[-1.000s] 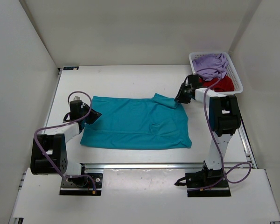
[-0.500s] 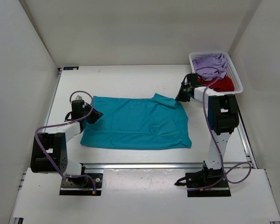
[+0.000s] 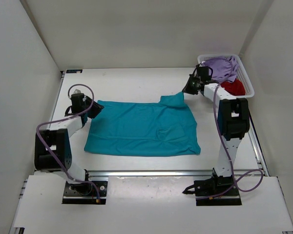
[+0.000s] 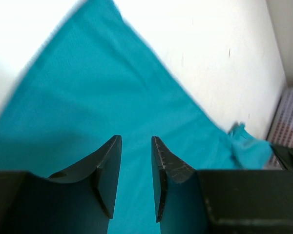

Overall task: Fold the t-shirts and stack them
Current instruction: Grap the side of the flattened tshirt furthest away from the robot with both arms

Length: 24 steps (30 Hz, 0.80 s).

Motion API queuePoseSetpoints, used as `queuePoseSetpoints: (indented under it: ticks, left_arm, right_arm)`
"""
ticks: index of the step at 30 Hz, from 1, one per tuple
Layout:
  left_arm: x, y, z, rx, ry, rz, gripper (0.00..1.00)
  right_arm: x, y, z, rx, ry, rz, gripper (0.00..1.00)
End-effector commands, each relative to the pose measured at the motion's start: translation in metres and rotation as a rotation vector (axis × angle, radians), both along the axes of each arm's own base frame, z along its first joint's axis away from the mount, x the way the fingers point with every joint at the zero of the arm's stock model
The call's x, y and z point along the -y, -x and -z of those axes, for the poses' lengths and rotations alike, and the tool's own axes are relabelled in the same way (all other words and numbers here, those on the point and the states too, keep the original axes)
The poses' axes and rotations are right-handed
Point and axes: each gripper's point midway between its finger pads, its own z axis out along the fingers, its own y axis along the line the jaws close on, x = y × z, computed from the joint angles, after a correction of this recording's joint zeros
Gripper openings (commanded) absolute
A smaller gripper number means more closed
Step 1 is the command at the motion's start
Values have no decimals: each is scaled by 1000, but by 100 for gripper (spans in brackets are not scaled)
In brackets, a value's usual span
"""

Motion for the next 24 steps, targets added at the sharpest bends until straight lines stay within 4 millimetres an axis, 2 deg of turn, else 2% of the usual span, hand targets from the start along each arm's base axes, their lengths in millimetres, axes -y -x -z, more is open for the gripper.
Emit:
queuePoseSetpoints:
  ticks: [1, 2, 3, 4, 5, 6, 9, 10, 13, 15, 16, 18, 24]
  left_arm:
    - [-32, -24, -10, 8, -54, -72, 42]
    - [-34, -31, -11, 6, -55, -82, 42]
    - [-43, -36, -6, -6, -73, -99, 42]
    - [-48, -40, -9, -26, -90, -102, 42]
    - [-57, -50, -13, -25, -107, -123, 41]
    - [-58, -53, -6, -44, -136, -110, 42]
    - [-71, -70, -4, -83, -203, -114, 43]
    - [-75, -71, 9, -118, -222, -109, 43]
    - [-77, -81, 21, -165, -270, -83, 43]
    - [-72, -87, 25, -183, -289, -57, 43]
    - [-74, -87, 35, -205, -306, -52, 44]
    - [-64, -100, 26, -167, -312, -26, 47]
    - [-47, -121, 32, -154, -316, 16, 51]
  right_arm:
    - [-5, -22, -38, 109, 19, -28, 0]
    - [1, -28, -46, 127, 19, -16, 0]
    - [3, -31, -47, 129, 25, -16, 0]
    - [8, -31, -49, 121, 27, 3, 0]
    - [4, -35, -53, 134, 36, -11, 0]
    - [4, -37, -57, 143, 44, -10, 0]
    - [8, -44, -61, 157, 44, -22, 0]
    - [7, -47, -59, 153, 44, -24, 0]
    - [6, -49, -54, 139, 40, -39, 0]
    - [4, -48, -46, 122, 33, -49, 0]
    - [2, -46, -45, 119, 29, -50, 0]
    - [-1, -45, -41, 116, 3, -65, 0]
    - [-15, -37, -31, 101, -11, -90, 0]
